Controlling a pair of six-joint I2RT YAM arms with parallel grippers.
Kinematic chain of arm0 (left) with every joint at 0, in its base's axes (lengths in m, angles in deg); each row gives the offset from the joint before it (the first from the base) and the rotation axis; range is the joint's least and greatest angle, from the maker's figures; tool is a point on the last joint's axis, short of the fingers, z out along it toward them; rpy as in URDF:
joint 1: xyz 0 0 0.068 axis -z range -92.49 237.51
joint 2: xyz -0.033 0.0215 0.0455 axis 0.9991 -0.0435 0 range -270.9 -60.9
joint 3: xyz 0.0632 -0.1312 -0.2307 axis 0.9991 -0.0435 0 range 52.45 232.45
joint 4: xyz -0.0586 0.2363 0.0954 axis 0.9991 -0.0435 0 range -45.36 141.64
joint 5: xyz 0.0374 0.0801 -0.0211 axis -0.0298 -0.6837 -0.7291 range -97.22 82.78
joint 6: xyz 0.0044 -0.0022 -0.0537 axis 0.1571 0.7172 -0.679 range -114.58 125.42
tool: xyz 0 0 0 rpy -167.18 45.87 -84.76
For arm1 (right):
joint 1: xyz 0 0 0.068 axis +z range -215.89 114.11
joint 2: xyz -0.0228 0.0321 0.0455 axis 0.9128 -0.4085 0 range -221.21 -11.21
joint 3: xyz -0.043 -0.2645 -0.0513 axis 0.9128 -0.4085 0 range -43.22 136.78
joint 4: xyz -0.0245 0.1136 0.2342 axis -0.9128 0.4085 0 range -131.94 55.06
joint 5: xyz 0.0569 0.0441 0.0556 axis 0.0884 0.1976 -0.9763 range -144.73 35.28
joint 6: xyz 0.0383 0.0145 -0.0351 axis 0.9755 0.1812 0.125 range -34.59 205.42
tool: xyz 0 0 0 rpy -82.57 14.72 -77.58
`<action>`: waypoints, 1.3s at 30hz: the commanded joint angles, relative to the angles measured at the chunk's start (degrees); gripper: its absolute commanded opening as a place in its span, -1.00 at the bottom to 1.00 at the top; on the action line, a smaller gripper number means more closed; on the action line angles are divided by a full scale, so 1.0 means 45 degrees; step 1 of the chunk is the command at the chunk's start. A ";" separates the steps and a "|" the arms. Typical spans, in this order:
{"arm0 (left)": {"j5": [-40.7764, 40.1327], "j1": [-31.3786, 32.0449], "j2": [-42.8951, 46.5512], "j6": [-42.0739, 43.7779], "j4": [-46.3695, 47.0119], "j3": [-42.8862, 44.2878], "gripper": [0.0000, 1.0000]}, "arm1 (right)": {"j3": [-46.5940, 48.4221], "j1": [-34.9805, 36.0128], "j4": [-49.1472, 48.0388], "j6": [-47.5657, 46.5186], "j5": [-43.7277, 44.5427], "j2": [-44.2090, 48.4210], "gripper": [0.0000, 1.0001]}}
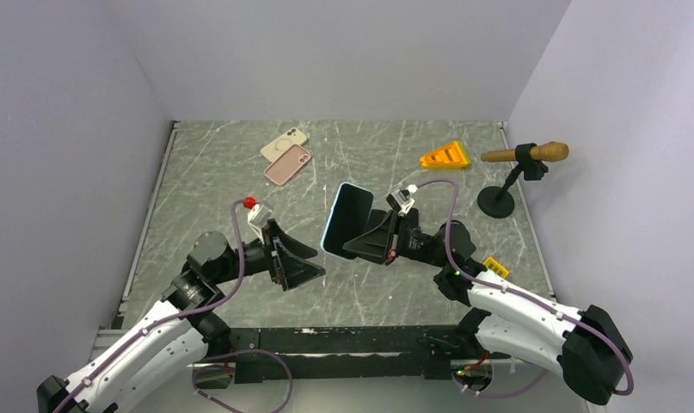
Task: Take the phone out of the phone case
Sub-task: Remove the phone case from the phone.
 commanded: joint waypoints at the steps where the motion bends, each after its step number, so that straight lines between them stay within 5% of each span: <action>1: -0.0863 0.0609 0.0251 -0.1006 0.2203 -0.0135 0.90 | 0.0643 0.0050 -0.1713 0.0704 0.1014 -0.0464 -1.00; 14: -0.3444 0.1998 -0.1427 -0.1282 0.2979 0.0225 0.17 | 0.0954 0.0531 -0.1759 0.0580 0.2092 -0.0774 -1.00; 17: -0.3719 0.2048 -0.1549 -0.1662 0.3702 -0.0062 0.16 | 0.0889 0.0679 -0.1859 0.0618 0.2314 -0.0788 -1.00; 23: -0.3664 0.2270 -0.1841 -0.1769 0.4201 -0.0068 0.52 | 0.0743 0.0779 -0.1951 0.0716 0.2620 -0.0797 -1.00; 32: -0.4575 0.2409 -0.1759 -0.1664 0.3841 -0.0093 -0.14 | 0.0903 0.1292 -0.2282 0.0790 0.3141 -0.0923 -1.00; 39: -0.6486 0.2438 -0.1417 -0.2740 0.3292 -0.0275 -0.06 | 0.1150 0.2223 -0.2316 0.0402 0.3864 -0.1240 -1.00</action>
